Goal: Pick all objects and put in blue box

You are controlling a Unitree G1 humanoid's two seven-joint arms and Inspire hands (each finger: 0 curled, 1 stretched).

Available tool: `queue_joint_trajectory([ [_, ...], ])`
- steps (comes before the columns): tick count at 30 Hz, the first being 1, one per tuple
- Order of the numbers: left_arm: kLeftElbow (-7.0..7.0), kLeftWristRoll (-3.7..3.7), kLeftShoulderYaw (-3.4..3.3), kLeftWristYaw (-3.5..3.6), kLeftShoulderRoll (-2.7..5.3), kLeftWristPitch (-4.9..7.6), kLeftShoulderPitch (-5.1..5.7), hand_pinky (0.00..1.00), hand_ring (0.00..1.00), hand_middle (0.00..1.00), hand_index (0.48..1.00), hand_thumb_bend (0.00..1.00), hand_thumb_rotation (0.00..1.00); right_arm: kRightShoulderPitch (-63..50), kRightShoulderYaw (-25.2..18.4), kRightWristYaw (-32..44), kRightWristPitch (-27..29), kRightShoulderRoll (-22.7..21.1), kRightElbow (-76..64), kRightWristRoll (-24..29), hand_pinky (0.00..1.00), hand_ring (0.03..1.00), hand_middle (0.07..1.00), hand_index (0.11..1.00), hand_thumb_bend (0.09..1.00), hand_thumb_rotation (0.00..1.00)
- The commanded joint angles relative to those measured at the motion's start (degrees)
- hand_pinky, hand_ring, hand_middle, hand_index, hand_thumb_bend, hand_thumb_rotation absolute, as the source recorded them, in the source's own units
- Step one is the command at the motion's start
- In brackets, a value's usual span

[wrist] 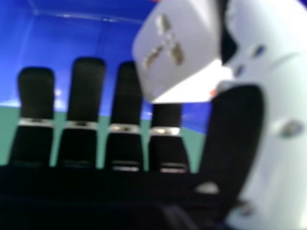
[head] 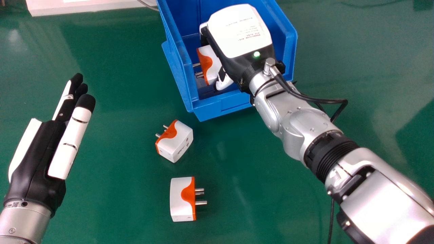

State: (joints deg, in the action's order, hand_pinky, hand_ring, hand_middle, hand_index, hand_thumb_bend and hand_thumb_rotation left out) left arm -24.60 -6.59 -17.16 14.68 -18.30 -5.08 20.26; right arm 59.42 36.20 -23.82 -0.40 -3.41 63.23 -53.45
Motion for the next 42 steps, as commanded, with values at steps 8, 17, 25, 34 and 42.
queue_joint_trajectory([
  [8,-2.84,0.69,-0.28,-0.56,0.09,1.13,1.12,1.0,1.0,1.0,1.0,0.53,1.0,2.2,0.5,-1.9,0.0,-0.4,-0.3,0.5,0.36,0.472,0.514,0.436,0.5,0.0],
  [17,-2.86,0.61,-0.24,-0.58,-0.03,1.0,1.1,1.0,1.0,1.0,1.0,0.53,1.0,1.3,-0.9,-1.1,-2.5,0.0,-0.4,3.1,0.41,0.643,0.698,0.594,0.47,0.0],
  [25,-2.81,0.64,-0.11,-0.68,0.01,0.86,0.99,1.0,1.0,1.0,1.0,0.53,1.0,1.9,1.1,0.9,-3.5,-1.0,-0.5,2.4,0.44,0.911,0.937,0.904,0.426,0.0],
  [34,-2.51,0.67,0.02,-0.67,-0.03,0.83,0.74,1.0,1.0,1.0,1.0,0.54,1.0,1.0,2.1,0.4,-5.7,-1.0,-1.2,2.4,0.45,0.989,0.992,0.988,0.414,0.0],
  [42,-2.37,0.7,0.22,-0.75,-0.09,0.44,0.22,1.0,1.0,1.0,1.0,0.55,1.0,0.6,2.3,0.2,-6.4,-1.3,-1.6,2.6,0.76,0.998,0.999,0.998,0.405,0.0],
])
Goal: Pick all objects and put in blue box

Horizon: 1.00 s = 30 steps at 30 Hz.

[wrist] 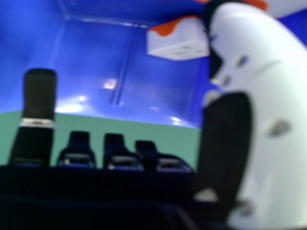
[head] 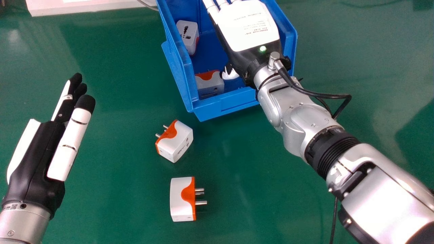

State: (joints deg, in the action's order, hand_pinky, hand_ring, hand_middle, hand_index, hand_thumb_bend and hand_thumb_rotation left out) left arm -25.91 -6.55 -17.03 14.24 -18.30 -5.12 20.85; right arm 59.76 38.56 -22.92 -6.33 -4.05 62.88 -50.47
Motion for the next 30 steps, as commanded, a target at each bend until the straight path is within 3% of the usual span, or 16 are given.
queue_joint_trajectory([
  [1,-1.0,0.7,0.15,-0.33,-0.1,0.43,-0.49,1.0,1.0,1.0,1.0,0.55,1.0,0.2,0.0,-0.7,-0.6,-0.7,-1.3,-0.3,0.78,0.999,0.999,0.998,0.405,0.0],
  [12,-0.73,0.94,0.35,-0.33,-0.14,-0.1,-1.19,1.0,1.0,1.0,1.0,0.56,1.0,-5.2,-2.6,-2.8,-0.5,-2.8,-8.7,1.4,0.84,1.0,1.0,1.0,0.415,0.0],
  [18,-0.85,0.65,0.24,-0.21,-0.18,-0.51,-1.27,1.0,1.0,1.0,1.0,0.55,1.0,-15.8,-5.5,-4.7,-5.0,-4.5,-25.1,0.5,0.85,1.0,1.0,1.0,0.458,0.13],
  [30,-0.74,0.46,-0.24,-0.02,-0.4,-0.55,-1.44,1.0,1.0,1.0,1.0,0.55,1.0,-43.4,-6.6,-2.1,-13.6,-5.2,-62.8,-5.8,0.91,1.0,1.0,1.0,0.451,0.23],
])
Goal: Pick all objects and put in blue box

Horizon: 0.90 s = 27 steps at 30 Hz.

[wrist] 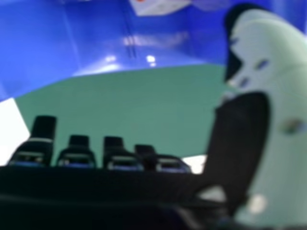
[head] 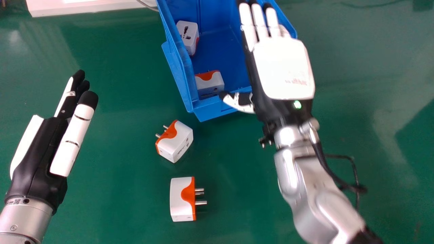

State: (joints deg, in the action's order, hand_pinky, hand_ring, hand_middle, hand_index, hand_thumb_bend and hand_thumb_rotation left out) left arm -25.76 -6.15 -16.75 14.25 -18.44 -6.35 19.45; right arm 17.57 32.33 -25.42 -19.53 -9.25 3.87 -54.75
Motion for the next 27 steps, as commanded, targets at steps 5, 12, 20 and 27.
queue_joint_trajectory([
  [5,-0.7,0.37,-0.46,-0.13,-0.29,1.07,-0.11,1.0,1.0,1.0,1.0,0.55,1.0,-11.6,0.2,1.0,1.0,0.6,-14.6,-1.7,0.95,1.0,1.0,1.0,0.438,0.26],
  [12,-0.91,0.64,-0.34,-0.28,-0.23,1.21,0.03,1.0,1.0,1.0,1.0,0.55,1.0,-22.8,1.1,-2.8,7.6,0.6,-20.8,-0.9,0.99,1.0,1.0,1.0,0.422,0.27],
  [20,-0.9,0.48,-0.57,-0.06,-0.11,1.76,0.52,1.0,1.0,1.0,1.0,0.55,1.0,-32.6,2.3,-4.7,13.7,0.3,-22.3,-0.7,0.96,1.0,1.0,1.0,0.419,0.29],
  [27,-1.39,0.53,-0.64,-0.05,-0.04,2.12,1.23,1.0,1.0,1.0,1.0,0.55,1.0,-39.5,2.6,-0.8,14.9,-0.8,-24.0,0.4,0.89,0.999,1.0,0.997,0.418,0.3],
])
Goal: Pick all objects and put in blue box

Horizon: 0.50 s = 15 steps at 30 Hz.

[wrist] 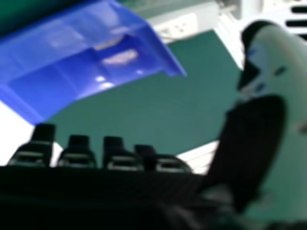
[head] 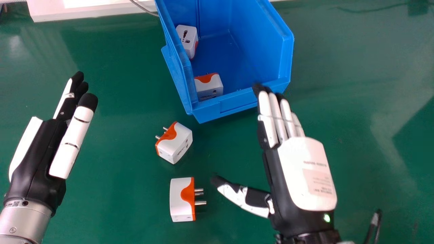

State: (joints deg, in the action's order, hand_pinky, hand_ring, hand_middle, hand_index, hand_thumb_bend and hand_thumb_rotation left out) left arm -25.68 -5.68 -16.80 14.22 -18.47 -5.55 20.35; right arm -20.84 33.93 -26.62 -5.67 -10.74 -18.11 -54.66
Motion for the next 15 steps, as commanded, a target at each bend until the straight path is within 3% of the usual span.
queue_joint_trajectory([
  [1,-1.66,0.04,-0.59,-0.03,-0.03,1.26,0.39,1.0,1.0,1.0,1.0,0.55,1.0,-1.8,1.0,1.2,1.2,0.5,-2.2,0.4,0.89,0.999,1.0,0.997,0.418,0.3],
  [15,-1.71,0.07,-0.55,0.06,-0.27,1.72,0.56,1.0,1.0,1.0,1.0,0.54,1.0,-3.2,1.2,7.7,3.5,-0.5,-1.6,0.4,0.81,0.946,0.976,0.937,0.46,0.4],
])
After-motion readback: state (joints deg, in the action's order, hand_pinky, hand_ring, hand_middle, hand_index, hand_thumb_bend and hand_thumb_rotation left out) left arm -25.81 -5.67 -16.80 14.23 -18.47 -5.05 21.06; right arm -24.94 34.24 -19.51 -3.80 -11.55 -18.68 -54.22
